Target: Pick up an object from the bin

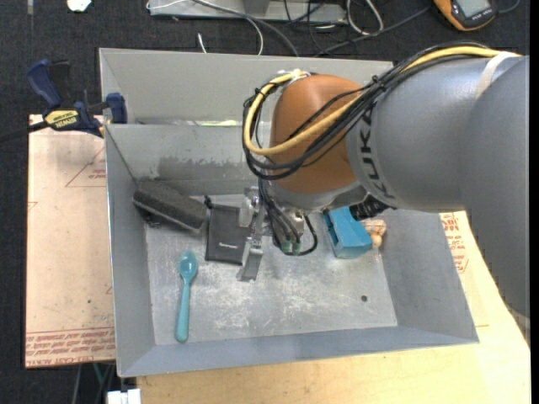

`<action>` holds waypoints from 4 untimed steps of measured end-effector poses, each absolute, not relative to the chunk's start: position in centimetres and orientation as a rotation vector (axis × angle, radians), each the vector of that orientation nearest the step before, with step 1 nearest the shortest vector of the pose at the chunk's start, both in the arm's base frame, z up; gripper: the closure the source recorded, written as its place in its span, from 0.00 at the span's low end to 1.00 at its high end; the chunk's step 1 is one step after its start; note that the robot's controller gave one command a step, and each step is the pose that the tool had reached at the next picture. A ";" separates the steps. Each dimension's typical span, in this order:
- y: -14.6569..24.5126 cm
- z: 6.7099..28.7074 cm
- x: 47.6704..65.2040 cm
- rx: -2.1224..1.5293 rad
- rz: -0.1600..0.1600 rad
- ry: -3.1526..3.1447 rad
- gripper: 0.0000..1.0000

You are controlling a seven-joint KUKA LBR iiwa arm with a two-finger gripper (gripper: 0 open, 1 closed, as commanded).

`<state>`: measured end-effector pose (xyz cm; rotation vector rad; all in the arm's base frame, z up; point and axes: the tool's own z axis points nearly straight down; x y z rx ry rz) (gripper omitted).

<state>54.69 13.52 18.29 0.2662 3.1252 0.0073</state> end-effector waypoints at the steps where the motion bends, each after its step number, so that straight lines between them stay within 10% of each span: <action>1: 14.2 17.0 55.8 0.246 0.008 3.121 0.00; 4: 16.6 11.9 59.9 0.081 0.009 3.125 0.00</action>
Offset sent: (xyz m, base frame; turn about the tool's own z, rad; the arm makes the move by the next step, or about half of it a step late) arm 0.0326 0.0112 -0.0336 0.0535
